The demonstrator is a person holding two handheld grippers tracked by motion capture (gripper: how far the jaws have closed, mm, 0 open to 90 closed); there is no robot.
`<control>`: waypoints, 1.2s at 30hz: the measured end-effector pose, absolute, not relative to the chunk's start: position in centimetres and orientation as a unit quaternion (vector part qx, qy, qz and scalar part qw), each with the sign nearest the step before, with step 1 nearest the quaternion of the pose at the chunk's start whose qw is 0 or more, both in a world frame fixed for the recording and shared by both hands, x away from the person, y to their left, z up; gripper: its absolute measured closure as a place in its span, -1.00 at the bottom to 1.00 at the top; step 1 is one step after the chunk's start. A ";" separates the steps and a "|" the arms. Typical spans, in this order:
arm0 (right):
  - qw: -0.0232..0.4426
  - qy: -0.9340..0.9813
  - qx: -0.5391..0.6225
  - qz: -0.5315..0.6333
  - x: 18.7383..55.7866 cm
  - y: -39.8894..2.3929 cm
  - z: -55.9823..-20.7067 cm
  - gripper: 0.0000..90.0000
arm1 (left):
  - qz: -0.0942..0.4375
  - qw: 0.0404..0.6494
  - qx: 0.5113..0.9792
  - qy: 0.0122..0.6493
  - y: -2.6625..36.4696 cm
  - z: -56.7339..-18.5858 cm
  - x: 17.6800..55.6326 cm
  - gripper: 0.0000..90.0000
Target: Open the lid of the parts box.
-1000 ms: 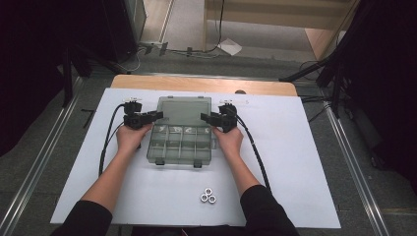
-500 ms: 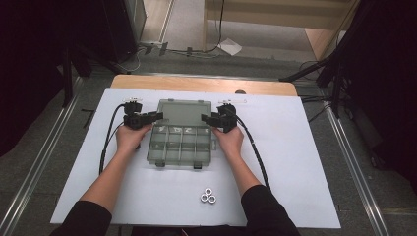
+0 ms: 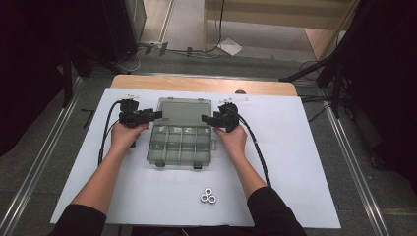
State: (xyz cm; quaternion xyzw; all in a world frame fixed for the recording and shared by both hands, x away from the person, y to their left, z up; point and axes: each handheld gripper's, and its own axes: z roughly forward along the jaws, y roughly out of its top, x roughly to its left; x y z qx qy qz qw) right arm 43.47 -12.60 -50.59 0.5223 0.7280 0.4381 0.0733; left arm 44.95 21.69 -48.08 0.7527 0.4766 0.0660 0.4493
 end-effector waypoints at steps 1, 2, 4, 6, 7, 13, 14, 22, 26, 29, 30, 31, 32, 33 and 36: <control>0.072 0.732 0.517 0.438 43.4 -12.7 -50.4 -0.18 | 0.064 0.446 0.756 0.474 21.7 -47.9 44.8 -0.01; 0.074 0.736 0.514 0.435 43.3 -12.7 -50.2 -0.18 | 0.062 0.443 0.759 0.473 21.7 -47.8 44.8 -0.01; 0.070 0.738 0.511 0.436 43.1 -12.9 -49.8 -0.20 | 0.047 0.438 0.762 0.475 21.9 -47.5 44.6 -0.01; 0.057 0.737 0.510 0.440 42.9 -13.0 -49.5 -0.22 | 0.040 0.438 0.763 0.473 21.9 -47.2 44.4 -0.01; 0.053 0.739 0.507 0.441 42.8 -13.0 -49.4 -0.24 | 0.042 0.436 0.766 0.470 21.8 -47.0 44.2 -0.01; 0.036 0.759 0.494 0.423 42.1 -13.2 -48.7 -0.31 | 0.036 0.417 0.788 0.452 21.1 -46.5 43.6 -0.01; 0.035 0.759 0.490 0.426 42.0 -13.3 -48.7 -0.31 | 0.034 0.415 0.792 0.447 21.0 -46.5 43.5 -0.01; 0.027 0.778 0.460 0.426 40.7 -13.9 -48.0 -0.33 | 0.035 0.403 0.822 0.401 20.0 -45.7 42.2 -0.01; 0.027 0.784 0.447 0.429 39.9 -14.0 -47.7 -0.35 | 0.028 0.399 0.828 0.392 19.8 -45.4 41.7 -0.23; 0.029 0.788 0.438 0.431 39.5 -14.0 -47.5 -0.37 | 0.026 0.402 0.830 0.387 19.7 -45.2 41.3 -0.23; 0.026 0.789 0.436 0.432 39.3 -13.9 -47.3 -0.38 | 0.026 0.400 0.831 0.385 19.6 -45.2 41.2 -0.23; 0.029 0.790 0.432 0.434 39.1 -13.9 -47.2 -0.38 | 0.026 0.398 0.834 0.381 19.5 -45.2 41.0 -0.23; 0.029 0.791 0.428 0.435 39.0 -13.9 -47.2 -0.39 | 0.027 0.395 0.838 0.377 19.5 -45.2 40.8 -0.23; 0.028 0.793 0.424 0.436 38.8 -13.9 -47.1 -0.40 | 0.026 0.395 0.839 0.374 19.4 -45.2 40.6 -0.23; 0.028 0.794 0.415 0.443 38.1 -14.1 -47.0 -0.41 | 0.019 0.397 0.841 0.367 19.6 -45.2 40.2 -0.23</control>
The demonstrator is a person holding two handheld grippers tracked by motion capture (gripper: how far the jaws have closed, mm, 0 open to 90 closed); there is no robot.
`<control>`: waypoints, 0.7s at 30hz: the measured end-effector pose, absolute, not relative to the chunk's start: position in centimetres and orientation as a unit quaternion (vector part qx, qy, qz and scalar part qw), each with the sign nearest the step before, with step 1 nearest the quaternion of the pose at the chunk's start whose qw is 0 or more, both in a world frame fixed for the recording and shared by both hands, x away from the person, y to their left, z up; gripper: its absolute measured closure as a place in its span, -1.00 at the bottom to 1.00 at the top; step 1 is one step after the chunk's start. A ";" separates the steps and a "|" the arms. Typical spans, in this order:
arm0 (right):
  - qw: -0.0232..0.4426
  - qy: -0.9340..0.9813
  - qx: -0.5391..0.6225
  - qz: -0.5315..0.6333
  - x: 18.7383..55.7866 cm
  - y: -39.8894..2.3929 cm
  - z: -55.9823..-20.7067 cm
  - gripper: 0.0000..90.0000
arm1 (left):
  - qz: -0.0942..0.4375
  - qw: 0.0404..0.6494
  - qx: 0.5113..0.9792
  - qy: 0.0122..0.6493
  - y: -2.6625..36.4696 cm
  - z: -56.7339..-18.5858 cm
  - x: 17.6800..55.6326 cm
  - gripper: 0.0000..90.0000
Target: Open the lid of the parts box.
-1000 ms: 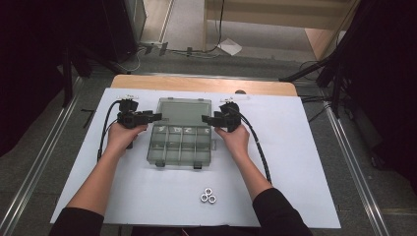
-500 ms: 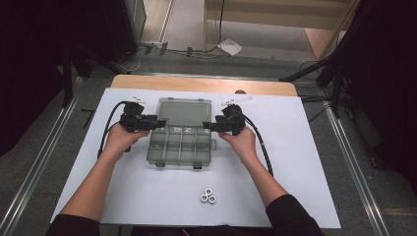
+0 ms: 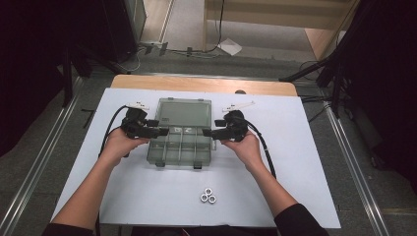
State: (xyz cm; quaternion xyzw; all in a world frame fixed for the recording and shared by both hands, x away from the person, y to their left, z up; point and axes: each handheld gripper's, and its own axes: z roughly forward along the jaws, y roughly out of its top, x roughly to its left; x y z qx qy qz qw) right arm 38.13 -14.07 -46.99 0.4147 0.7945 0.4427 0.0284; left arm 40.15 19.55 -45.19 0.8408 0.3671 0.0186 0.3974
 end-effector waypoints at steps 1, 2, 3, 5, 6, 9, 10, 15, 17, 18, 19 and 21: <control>0.027 0.795 0.413 0.444 38.0 -14.1 -47.0 -0.41 | 0.019 0.397 0.840 0.369 19.6 -45.2 40.0 -0.23; 0.027 0.797 0.410 0.443 37.9 -14.1 -47.0 -0.41 | 0.022 0.395 0.842 0.367 19.6 -45.2 39.8 -0.23; 0.027 0.799 0.408 0.442 37.8 -14.1 -47.0 -0.41 | 0.025 0.394 0.844 0.364 19.6 -45.1 39.6 -0.23; 0.030 0.801 0.402 0.441 37.5 -14.3 -46.9 -0.40 | 0.023 0.393 0.846 0.359 19.6 -45.1 39.2 -0.23; 0.029 0.802 0.401 0.442 37.3 -14.3 -46.8 -0.41 | 0.021 0.394 0.847 0.357 19.6 -45.0 39.1 -0.23; 0.029 0.809 0.390 0.439 36.9 -14.4 -46.8 -0.41 | 0.022 0.393 0.850 0.351 19.6 -44.9 38.5 -0.23; 0.029 0.812 0.387 0.437 36.8 -14.5 -46.7 -0.41 | 0.027 0.393 0.852 0.346 19.6 -44.9 38.3 -0.23; 0.035 0.826 0.377 0.418 36.1 -14.5 -46.1 -0.43 | 0.033 0.392 0.857 0.332 19.1 -44.8 37.7 -0.24; 0.036 0.827 0.373 0.420 35.7 -14.5 -46.0 -0.44 | 0.039 0.388 0.863 0.323 18.9 -44.8 37.3 -0.24; 0.033 0.826 0.371 0.422 35.5 -14.5 -46.0 -0.44 | 0.041 0.387 0.864 0.319 18.9 -44.8 37.0 -0.24; 0.033 0.829 0.367 0.421 35.3 -14.5 -45.9 -0.44 | 0.043 0.384 0.866 0.317 18.9 -44.8 36.8 -0.24; 0.034 0.832 0.362 0.419 34.9 -14.4 -45.9 -0.45 | 0.042 0.379 0.870 0.311 18.9 -44.8 36.4 -0.24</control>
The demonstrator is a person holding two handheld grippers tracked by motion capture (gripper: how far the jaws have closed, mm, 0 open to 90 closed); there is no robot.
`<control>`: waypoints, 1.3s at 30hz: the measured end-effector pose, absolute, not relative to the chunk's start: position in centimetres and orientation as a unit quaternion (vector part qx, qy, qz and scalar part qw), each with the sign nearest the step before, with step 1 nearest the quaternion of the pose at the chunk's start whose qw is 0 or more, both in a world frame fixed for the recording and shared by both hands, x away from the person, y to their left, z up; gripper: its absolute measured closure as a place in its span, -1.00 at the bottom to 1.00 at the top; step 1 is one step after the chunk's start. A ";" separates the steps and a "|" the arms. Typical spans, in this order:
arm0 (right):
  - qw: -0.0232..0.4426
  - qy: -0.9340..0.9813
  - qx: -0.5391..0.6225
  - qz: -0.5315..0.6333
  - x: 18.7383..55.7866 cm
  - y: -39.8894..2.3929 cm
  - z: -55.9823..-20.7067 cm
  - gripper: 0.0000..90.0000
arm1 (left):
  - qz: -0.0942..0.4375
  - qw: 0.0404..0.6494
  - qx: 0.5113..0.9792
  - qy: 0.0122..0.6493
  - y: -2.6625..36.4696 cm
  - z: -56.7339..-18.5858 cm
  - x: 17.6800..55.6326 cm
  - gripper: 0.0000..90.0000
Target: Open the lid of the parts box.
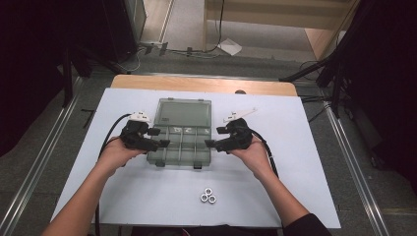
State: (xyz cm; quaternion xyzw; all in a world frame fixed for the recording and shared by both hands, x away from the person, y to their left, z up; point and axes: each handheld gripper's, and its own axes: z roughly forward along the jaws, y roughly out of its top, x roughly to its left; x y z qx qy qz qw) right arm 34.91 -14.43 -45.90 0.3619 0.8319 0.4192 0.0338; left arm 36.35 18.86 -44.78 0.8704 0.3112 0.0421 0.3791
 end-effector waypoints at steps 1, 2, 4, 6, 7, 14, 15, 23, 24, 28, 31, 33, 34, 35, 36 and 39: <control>0.036 0.833 0.359 0.419 34.7 -14.4 -45.9 -0.45 | 0.041 0.381 0.870 0.309 18.8 -44.8 36.2 -0.24; 0.035 0.836 0.356 0.416 34.6 -14.4 -45.9 -0.46 | 0.042 0.378 0.872 0.308 18.8 -44.8 36.0 -0.24; 0.031 0.838 0.354 0.413 34.3 -14.3 -45.9 -0.47 | 0.042 0.379 0.872 0.306 18.8 -44.7 35.8 -0.24; 0.030 0.839 0.353 0.412 34.0 -14.2 -45.9 -0.48 | 0.041 0.382 0.871 0.305 18.8 -44.7 35.5 -0.24; 0.030 0.841 0.349 0.413 33.8 -14.2 -45.9 -0.48 | 0.042 0.381 0.873 0.302 18.8 -44.7 35.4 -0.24; 0.030 0.846 0.341 0.409 32.9 -14.1 -46.1 -0.48 | 0.044 0.378 0.878 0.291 18.5 -44.8 34.5 -0.24; 0.029 0.846 0.340 0.410 32.7 -14.1 -46.2 -0.48 | 0.044 0.378 0.878 0.290 18.5 -44.8 34.4 -0.24; 0.027 0.851 0.329 0.410 31.6 -14.5 -46.2 -0.48 | 0.052 0.378 0.881 0.281 18.6 -44.7 33.1 -0.24; 0.026 0.851 0.327 0.411 31.5 -14.5 -46.2 -0.49 | 0.050 0.382 0.879 0.280 18.6 -44.8 33.0 -0.24; 0.023 0.846 0.329 0.418 31.0 -14.9 -46.3 -0.49 | 0.050 0.382 0.882 0.273 18.6 -44.8 32.4 -0.24; 0.024 0.846 0.325 0.422 30.6 -15.0 -46.4 -0.49 | 0.051 0.384 0.882 0.268 18.5 -44.8 32.0 -0.24; 0.025 0.846 0.323 0.424 30.4 -15.0 -46.4 -0.50 | 0.051 0.384 0.882 0.266 18.6 -44.9 31.8 -0.24; 0.025 0.844 0.324 0.426 30.2 -14.9 -46.5 -0.50 | 0.052 0.387 0.881 0.268 18.6 -44.9 31.6 -0.24; 0.025 0.844 0.323 0.427 30.1 -14.9 -46.5 -0.50 | 0.052 0.387 0.881 0.268 18.7 -45.0 31.4 -0.24; 0.026 0.845 0.321 0.426 29.9 -14.9 -46.5 -0.50 | 0.049 0.388 0.881 0.266 18.8 -45.0 31.2 -0.24; 0.024 0.845 0.317 0.429 29.5 -14.9 -46.6 -0.50 | 0.052 0.386 0.883 0.261 19.0 -45.1 30.6 -0.24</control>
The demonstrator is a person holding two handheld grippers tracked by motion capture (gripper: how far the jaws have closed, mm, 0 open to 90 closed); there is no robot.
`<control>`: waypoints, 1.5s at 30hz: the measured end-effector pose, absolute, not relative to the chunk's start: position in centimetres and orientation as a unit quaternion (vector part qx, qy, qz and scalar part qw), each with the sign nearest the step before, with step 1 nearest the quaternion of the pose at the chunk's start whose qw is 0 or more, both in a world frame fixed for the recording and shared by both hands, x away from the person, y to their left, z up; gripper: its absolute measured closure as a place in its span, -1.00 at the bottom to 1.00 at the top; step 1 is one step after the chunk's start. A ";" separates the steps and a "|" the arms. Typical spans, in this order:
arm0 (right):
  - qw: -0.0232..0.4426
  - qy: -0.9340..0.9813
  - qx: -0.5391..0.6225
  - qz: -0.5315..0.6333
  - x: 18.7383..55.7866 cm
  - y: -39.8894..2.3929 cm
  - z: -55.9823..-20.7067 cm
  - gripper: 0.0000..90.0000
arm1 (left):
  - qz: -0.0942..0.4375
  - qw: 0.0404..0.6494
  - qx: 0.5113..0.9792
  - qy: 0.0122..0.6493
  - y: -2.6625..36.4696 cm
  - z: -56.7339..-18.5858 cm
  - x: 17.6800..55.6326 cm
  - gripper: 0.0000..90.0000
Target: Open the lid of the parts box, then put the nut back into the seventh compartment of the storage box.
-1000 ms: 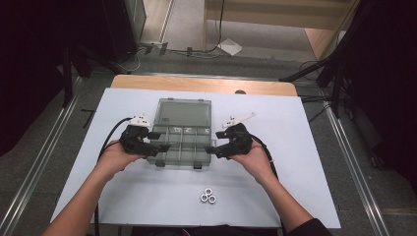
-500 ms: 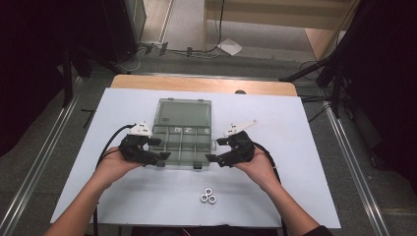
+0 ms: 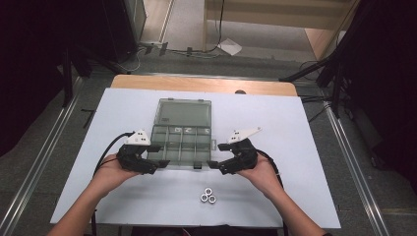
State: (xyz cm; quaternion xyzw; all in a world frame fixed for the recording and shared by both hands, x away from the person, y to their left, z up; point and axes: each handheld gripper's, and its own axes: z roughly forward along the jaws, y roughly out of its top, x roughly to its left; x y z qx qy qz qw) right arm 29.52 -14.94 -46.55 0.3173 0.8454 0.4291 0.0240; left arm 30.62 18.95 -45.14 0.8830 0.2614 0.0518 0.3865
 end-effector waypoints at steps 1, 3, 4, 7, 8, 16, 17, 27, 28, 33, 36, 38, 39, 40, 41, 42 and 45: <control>0.023 0.846 0.318 0.428 29.4 -15.0 -46.6 -0.50 | 0.051 0.386 0.884 0.260 19.0 -45.2 30.5 -0.24; 0.022 0.848 0.315 0.425 29.1 -15.0 -46.6 -0.51 | 0.053 0.383 0.886 0.255 19.0 -45.3 30.1 -0.24; 0.026 0.849 0.311 0.426 29.0 -15.0 -46.6 -0.52 | 0.052 0.382 0.887 0.254 19.0 -45.4 30.0 -0.24; 0.025 0.848 0.310 0.429 28.5 -15.3 -46.7 -0.53 | 0.051 0.384 0.887 0.251 19.1 -45.5 29.5 -0.24; 0.027 0.848 0.309 0.430 28.4 -15.4 -46.7 -0.53 | 0.050 0.382 0.888 0.251 19.1 -45.4 29.3 -0.24; 0.021 0.845 0.315 0.433 27.5 -15.7 -46.9 -0.53 | 0.047 0.386 0.888 0.244 19.3 -45.5 28.2 -0.24; 0.021 0.845 0.312 0.434 27.4 -15.6 -47.0 -0.53 | 0.049 0.385 0.889 0.245 19.4 -45.6 28.2 -0.24; 0.016 0.847 0.311 0.432 26.6 -15.5 -47.2 -0.53 | 0.046 0.384 0.889 0.247 19.9 -46.1 27.4 -0.24; 0.015 0.845 0.312 0.433 26.5 -15.6 -47.2 -0.53 | 0.047 0.385 0.888 0.247 20.0 -46.1 27.3 -0.24; 0.009 0.845 0.314 0.433 26.2 -15.7 -47.4 -0.53 | 0.049 0.380 0.890 0.247 20.2 -46.3 27.0 -0.24; 0.012 0.845 0.313 0.434 25.9 -15.8 -47.4 -0.52 | 0.047 0.381 0.889 0.248 20.4 -46.4 26.8 -0.24; 0.013 0.844 0.311 0.437 25.8 -15.8 -47.4 -0.51 | 0.046 0.380 0.890 0.248 20.4 -46.6 26.7 -0.24; 0.012 0.844 0.312 0.437 25.7 -15.8 -47.4 -0.51 | 0.047 0.378 0.891 0.248 20.4 -46.6 26.7 -0.24; 0.013 0.844 0.313 0.436 25.6 -15.8 -47.5 -0.51 | 0.048 0.378 0.890 0.249 20.5 -46.6 26.7 -0.24; 0.011 0.845 0.312 0.435 25.5 -15.7 -47.5 -0.51 | 0.047 0.380 0.890 0.248 20.5 -46.6 26.7 -0.24; 0.013 0.845 0.311 0.435 25.4 -15.7 -47.6 -0.50 | 0.047 0.380 0.890 0.248 20.5 -46.6 26.7 -0.24; 0.011 0.846 0.309 0.434 25.3 -15.6 -47.8 -0.50 | 0.045 0.380 0.890 0.248 20.6 -46.6 26.7 -0.24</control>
